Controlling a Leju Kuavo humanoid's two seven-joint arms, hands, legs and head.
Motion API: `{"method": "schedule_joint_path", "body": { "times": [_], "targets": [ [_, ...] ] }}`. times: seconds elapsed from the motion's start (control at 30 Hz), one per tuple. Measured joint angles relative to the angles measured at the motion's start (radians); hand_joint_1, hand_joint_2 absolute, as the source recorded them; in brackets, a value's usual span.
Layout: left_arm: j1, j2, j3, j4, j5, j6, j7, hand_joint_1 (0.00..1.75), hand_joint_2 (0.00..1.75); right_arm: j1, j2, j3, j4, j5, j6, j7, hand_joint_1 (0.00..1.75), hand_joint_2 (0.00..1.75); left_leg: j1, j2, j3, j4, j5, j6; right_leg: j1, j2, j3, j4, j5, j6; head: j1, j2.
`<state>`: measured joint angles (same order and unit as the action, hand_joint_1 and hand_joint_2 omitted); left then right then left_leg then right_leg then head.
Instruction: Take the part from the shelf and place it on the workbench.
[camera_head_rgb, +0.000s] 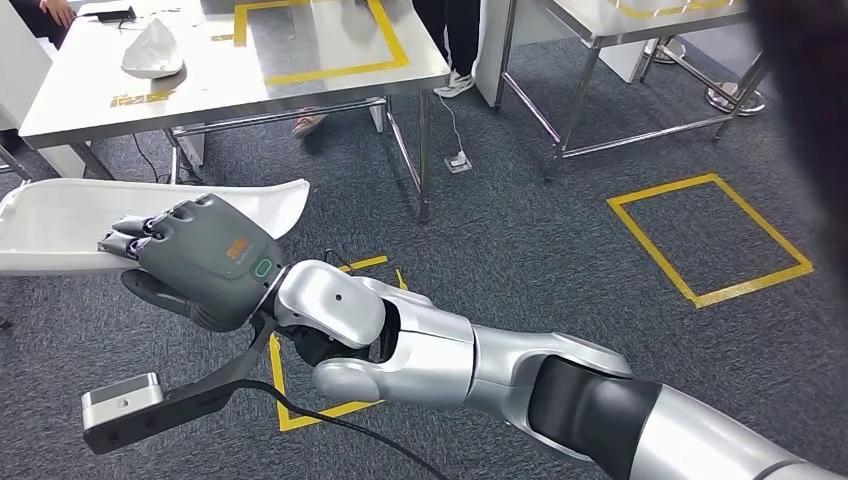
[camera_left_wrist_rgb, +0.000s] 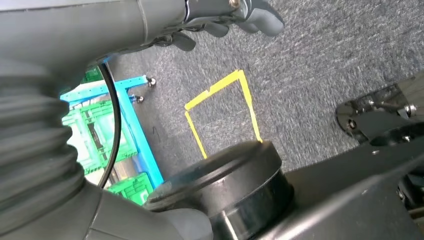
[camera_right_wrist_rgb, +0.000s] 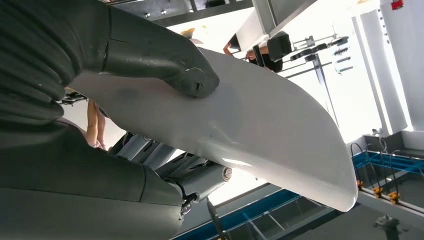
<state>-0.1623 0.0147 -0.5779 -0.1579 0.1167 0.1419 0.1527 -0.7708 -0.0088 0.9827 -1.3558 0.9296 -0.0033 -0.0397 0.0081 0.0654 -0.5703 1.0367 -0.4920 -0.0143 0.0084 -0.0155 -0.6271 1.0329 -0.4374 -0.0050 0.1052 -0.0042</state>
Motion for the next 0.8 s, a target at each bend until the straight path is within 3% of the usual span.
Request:
{"method": "schedule_joint_path", "body": {
  "times": [0.2, 0.5, 0.8],
  "targets": [
    [0.0, 0.0, 0.0, 0.0, -0.002, 0.0, 0.0, 0.0, 1.75, -0.001, 0.0, 0.0, 0.0, 0.001, -0.001, 0.004, 1.75, 1.75, 0.0, 0.0, 0.004, -0.008, 0.004, -0.007, 0.0, 0.0, 0.0, 0.0, 0.0, -0.007, 0.0, 0.0],
    [0.0, 0.0, -0.002, 0.0, -0.012, 0.0, -0.001, 0.0, 1.75, -0.001, 0.0, 0.0, 0.0, 0.013, -0.009, 0.016, 1.75, 1.75, 0.0, 0.0, 0.004, -0.008, 0.005, -0.009, -0.001, 0.0, 0.001, 0.0, 0.0, -0.008, 0.0, 0.0],
    [0.0, 0.003, -0.003, 0.0, -0.02, 0.0, -0.001, 0.0, 1.75, 0.008, 0.0, 0.0, -0.001, 0.033, -0.01, 0.038, 1.75, 1.75, -0.008, -0.001, 0.001, -0.002, 0.001, 0.002, -0.008, -0.002, 0.002, -0.003, 0.005, 0.0, 0.0, 0.0]
  ]
}}
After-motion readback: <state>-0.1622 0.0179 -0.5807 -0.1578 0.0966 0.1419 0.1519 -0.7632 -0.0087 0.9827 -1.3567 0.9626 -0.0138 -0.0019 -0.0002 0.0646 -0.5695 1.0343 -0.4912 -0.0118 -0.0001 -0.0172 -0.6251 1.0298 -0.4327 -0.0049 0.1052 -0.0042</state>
